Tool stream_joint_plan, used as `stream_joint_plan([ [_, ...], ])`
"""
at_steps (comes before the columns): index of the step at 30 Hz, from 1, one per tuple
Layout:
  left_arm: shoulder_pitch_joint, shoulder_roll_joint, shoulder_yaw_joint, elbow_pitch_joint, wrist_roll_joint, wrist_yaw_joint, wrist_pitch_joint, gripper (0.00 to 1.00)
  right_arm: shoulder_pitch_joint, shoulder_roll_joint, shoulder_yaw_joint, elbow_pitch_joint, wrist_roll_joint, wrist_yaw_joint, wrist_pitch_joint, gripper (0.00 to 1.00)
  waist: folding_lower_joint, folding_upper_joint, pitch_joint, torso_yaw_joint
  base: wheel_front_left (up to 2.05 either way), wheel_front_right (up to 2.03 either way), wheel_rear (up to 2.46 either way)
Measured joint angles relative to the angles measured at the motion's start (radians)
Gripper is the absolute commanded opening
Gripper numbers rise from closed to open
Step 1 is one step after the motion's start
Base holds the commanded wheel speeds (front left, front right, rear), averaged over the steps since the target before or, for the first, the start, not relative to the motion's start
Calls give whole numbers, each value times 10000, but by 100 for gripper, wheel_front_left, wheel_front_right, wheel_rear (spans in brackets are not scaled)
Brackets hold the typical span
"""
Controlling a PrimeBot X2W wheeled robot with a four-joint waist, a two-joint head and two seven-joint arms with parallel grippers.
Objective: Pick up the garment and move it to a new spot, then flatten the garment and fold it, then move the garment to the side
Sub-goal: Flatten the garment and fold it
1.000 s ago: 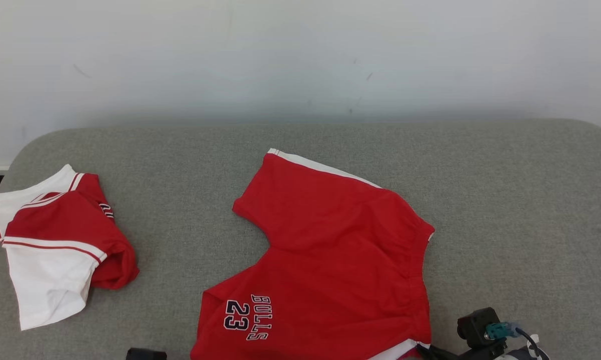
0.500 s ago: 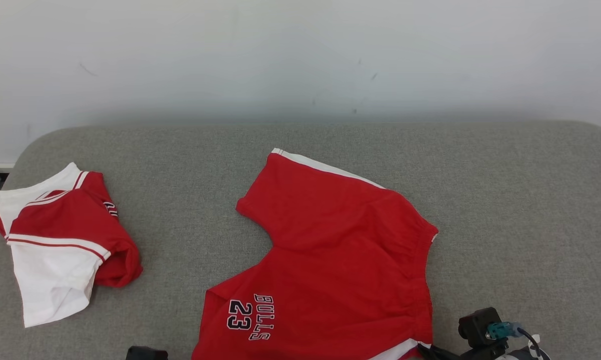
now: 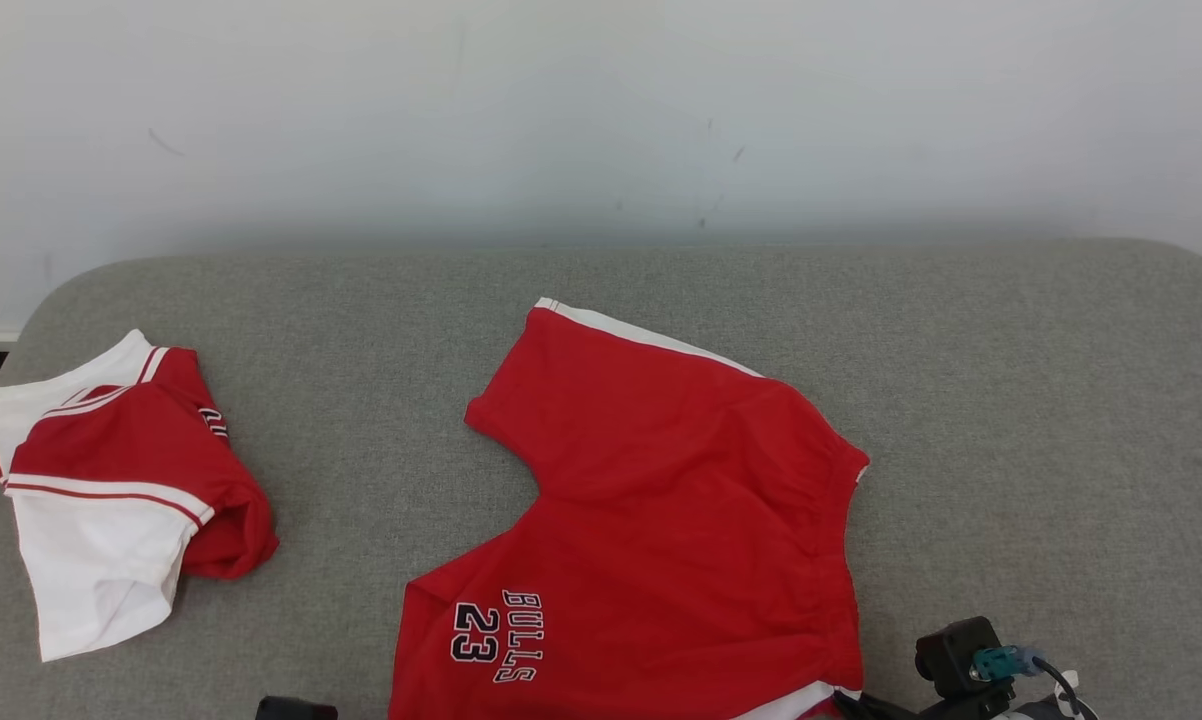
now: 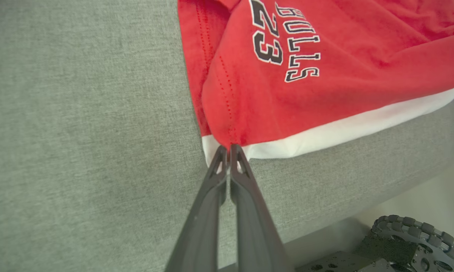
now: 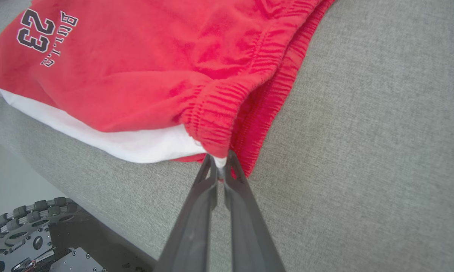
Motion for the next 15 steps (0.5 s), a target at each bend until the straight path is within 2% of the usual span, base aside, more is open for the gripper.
stream_joint_plan([
  [9,-6,-17,8,-88,-2,-86,-15,0,-13,-35,-109,-79,90,-29,-4,0,-1,0,161,160,0,0,0],
  [12,-14,36,190,-265,-127,-186,-88,0,-221,-19,-84,-119,151,104,96,0,0,0,285,167,0,0,0],
  [15,-466,303,215,-422,-142,-470,36,0,-965,-25,-130,-128,171,324,385,0,0,0,453,125,0,0,0],
])
